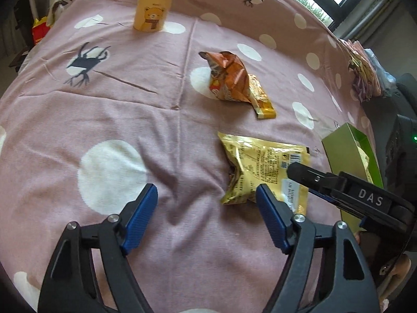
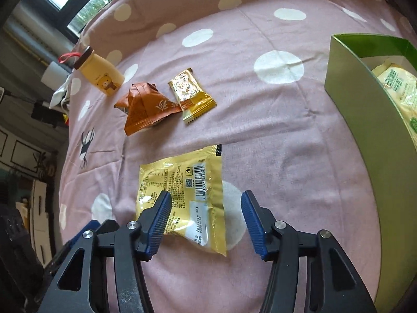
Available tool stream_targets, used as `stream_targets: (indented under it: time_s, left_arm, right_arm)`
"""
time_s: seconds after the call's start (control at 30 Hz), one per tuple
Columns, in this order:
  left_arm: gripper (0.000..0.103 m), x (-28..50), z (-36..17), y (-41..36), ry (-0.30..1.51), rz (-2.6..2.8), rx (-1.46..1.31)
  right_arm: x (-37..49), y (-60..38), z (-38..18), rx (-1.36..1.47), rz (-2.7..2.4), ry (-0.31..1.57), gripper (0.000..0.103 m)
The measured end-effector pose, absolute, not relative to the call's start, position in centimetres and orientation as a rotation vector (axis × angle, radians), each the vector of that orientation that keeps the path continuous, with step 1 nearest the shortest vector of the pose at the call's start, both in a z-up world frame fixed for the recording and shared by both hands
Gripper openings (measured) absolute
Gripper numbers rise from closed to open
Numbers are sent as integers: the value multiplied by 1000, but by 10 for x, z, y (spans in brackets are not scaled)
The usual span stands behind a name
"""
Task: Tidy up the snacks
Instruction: 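Grasp the gold foil packet with the right tool, then carry the gold foil packet with the right tool and drop into the box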
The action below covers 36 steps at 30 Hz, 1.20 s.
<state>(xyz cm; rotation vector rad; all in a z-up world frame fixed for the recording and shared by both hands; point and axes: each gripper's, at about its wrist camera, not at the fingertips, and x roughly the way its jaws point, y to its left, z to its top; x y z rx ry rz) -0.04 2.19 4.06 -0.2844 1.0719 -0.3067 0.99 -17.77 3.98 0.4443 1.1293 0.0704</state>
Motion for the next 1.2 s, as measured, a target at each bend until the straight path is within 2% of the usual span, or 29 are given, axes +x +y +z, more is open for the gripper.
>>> stream_targets:
  time_s: [0.13, 0.17, 0.27, 0.3, 0.33, 0.5, 0.9, 1.2]
  left_arm:
    - [65, 8, 32, 3, 1102, -377, -303]
    - [55, 10, 28, -3, 1121, -399, -299]
    - [45, 9, 23, -20, 1127, -403, -244]
    - [44, 8, 24, -22, 1116, -405, -224]
    - [43, 7, 25, -25, 1109, -404, -207]
    - [35, 2, 33, -24, 1061, -445, -228]
    - [34, -27, 87, -50, 852, -526, -190]
    - [34, -40, 116, -111, 769, -651, -140]
  right_arm:
    - [14, -178, 35, 454, 33, 1113, 56]
    - [15, -178, 35, 464, 38, 1103, 56]
    - [18, -177, 32, 498, 83, 1092, 56]
    - [18, -176, 30, 505, 98, 1090, 54]
    - [18, -175, 29, 507, 118, 1088, 44]
    - [17, -171, 30, 490, 145, 1081, 30]
    - [-10, -184, 82, 473, 173, 929, 30]
    - [-51, -237, 126, 486, 57, 769, 30]
